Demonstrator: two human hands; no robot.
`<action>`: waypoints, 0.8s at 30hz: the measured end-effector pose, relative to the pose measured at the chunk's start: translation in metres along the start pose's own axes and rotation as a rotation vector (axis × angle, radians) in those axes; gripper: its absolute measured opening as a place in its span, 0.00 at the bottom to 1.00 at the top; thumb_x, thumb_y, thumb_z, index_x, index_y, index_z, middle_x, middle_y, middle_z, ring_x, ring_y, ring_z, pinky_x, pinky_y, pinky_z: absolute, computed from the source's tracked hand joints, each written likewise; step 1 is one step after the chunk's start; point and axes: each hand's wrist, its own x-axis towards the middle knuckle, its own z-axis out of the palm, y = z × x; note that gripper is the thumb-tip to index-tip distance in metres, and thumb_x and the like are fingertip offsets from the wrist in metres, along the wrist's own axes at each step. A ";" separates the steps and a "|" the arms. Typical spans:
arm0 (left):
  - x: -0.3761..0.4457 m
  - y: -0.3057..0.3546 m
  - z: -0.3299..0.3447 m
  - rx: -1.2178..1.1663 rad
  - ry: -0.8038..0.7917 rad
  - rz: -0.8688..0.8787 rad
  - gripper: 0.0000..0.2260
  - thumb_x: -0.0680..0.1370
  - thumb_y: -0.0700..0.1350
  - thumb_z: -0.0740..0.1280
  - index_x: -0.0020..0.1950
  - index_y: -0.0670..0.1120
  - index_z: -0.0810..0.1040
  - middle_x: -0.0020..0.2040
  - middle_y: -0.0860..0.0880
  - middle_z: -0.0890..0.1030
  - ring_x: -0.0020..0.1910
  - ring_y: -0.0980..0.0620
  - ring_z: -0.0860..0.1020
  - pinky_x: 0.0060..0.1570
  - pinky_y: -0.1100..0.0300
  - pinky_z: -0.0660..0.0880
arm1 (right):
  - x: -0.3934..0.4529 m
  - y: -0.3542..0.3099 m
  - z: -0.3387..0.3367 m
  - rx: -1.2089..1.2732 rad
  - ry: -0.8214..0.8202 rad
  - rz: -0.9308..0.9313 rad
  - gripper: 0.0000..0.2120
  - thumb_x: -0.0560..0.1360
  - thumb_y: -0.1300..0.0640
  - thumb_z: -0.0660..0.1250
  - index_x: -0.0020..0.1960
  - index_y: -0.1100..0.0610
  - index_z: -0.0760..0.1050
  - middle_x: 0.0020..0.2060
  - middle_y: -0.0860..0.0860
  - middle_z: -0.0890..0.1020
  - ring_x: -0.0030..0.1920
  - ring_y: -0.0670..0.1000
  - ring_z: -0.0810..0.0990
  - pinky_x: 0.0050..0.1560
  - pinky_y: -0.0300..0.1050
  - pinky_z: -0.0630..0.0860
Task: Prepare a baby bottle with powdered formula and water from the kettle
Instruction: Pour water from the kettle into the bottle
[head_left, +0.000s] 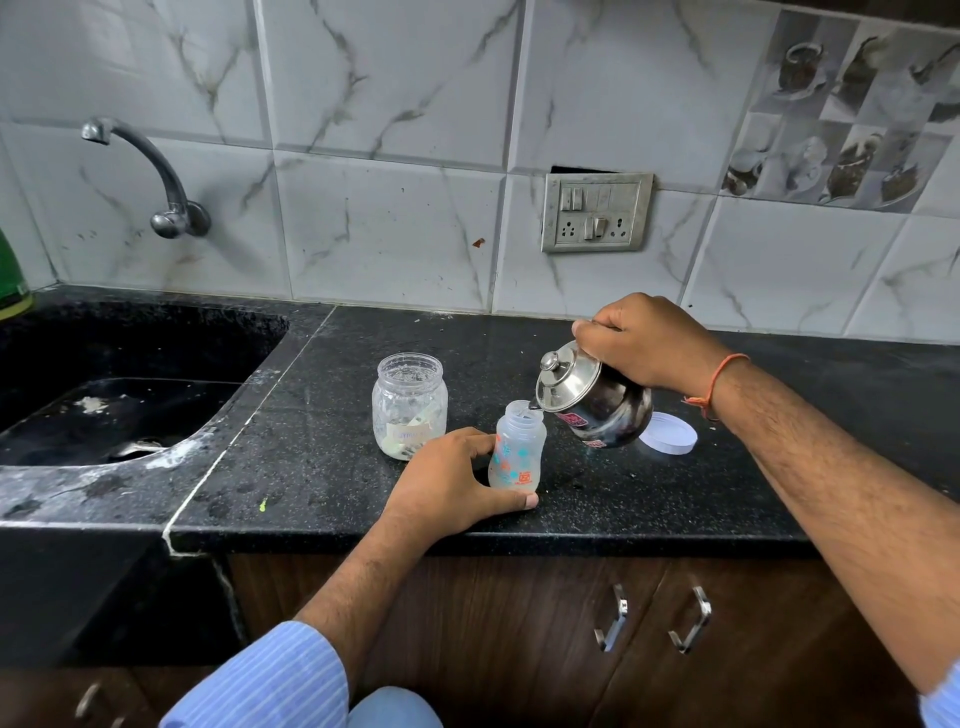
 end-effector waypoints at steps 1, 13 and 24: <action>0.000 0.000 0.000 0.001 0.000 0.000 0.35 0.63 0.76 0.78 0.65 0.61 0.86 0.58 0.65 0.83 0.58 0.65 0.80 0.57 0.63 0.78 | 0.000 0.000 0.000 0.001 0.000 0.001 0.27 0.82 0.49 0.66 0.27 0.56 0.64 0.23 0.50 0.67 0.28 0.52 0.64 0.32 0.47 0.60; -0.001 0.001 -0.001 -0.022 0.012 -0.004 0.30 0.64 0.73 0.80 0.62 0.62 0.87 0.57 0.65 0.83 0.56 0.69 0.79 0.56 0.64 0.78 | -0.002 -0.003 -0.002 -0.006 -0.006 0.002 0.27 0.82 0.50 0.66 0.27 0.56 0.65 0.24 0.51 0.67 0.29 0.52 0.64 0.32 0.48 0.60; -0.002 0.003 -0.001 -0.020 0.011 0.003 0.30 0.65 0.72 0.81 0.63 0.62 0.87 0.59 0.64 0.84 0.58 0.65 0.81 0.60 0.60 0.79 | -0.001 -0.005 -0.003 -0.018 -0.012 0.001 0.27 0.82 0.50 0.66 0.27 0.56 0.64 0.24 0.50 0.66 0.28 0.52 0.63 0.31 0.47 0.59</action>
